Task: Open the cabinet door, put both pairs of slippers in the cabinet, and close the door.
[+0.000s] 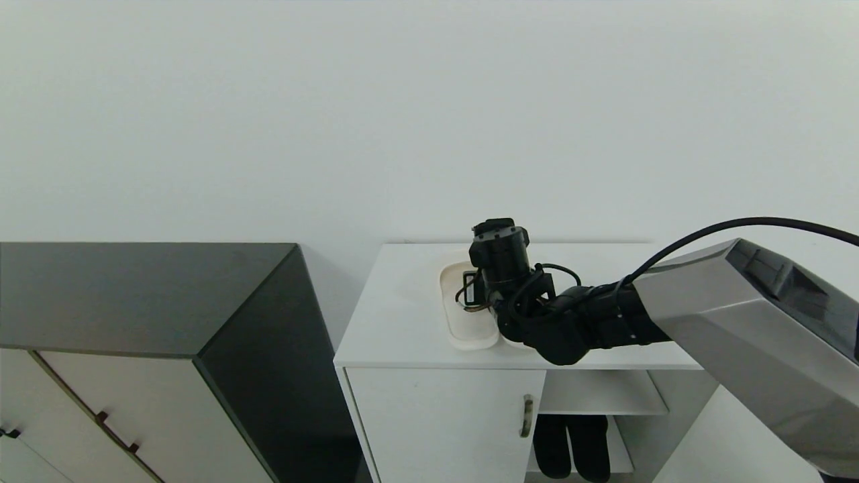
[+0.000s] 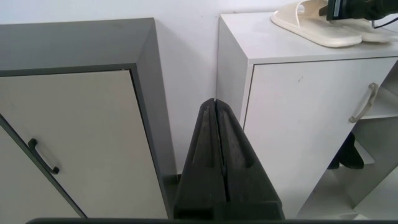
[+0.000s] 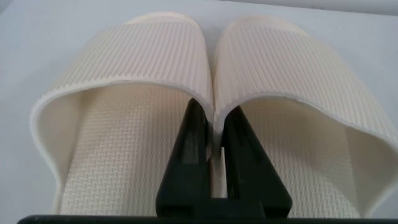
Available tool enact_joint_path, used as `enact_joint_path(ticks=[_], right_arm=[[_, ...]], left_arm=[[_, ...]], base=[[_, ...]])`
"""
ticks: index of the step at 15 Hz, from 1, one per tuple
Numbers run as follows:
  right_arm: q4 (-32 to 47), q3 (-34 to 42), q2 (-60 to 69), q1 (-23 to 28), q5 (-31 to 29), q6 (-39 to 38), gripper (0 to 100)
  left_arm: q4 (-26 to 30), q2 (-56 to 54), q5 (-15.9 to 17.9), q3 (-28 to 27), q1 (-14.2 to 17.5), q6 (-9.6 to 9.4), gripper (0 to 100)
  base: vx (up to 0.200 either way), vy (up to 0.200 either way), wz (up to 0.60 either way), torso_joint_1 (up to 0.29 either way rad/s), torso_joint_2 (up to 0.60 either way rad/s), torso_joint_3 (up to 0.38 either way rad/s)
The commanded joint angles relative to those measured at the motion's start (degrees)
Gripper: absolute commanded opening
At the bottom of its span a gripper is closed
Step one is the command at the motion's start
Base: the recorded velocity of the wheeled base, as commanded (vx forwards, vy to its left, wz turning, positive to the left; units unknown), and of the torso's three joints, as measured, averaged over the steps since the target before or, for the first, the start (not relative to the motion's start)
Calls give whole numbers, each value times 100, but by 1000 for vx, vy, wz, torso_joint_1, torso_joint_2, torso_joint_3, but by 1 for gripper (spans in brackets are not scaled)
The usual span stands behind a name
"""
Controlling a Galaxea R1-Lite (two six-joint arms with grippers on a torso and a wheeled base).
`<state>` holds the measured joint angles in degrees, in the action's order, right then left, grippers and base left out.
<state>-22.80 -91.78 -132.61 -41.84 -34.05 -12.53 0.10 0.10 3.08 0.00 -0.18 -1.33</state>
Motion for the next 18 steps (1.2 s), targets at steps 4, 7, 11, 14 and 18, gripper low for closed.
enact_joint_path(ticks=[4,7,11,14,18], right_arm=[[-23,266,411,-114,3,-21,0],[-41,1365,1563,-307,223,-21,0],[-278,3281,2978,-580,557,-74,0],[-410,4256,3988,-1046,636,-65,0],[-366,4379,3971,-1178,601,-56,0]], left_arm=[[-1,-1,-1,0,1,1,0],[-1,-1,-1,0,1,1,0],[-1,-1,-1,0,1,10,0],[-1,-1,-1,0,1,1,0],[-1,-1,-1,0,1,1,0]], base=[[0,0,0,0,0,0],[0,0,0,0,0,0],[0,0,0,0,0,0],[0,0,0,0,0,0],[0,0,0,0,0,0]])
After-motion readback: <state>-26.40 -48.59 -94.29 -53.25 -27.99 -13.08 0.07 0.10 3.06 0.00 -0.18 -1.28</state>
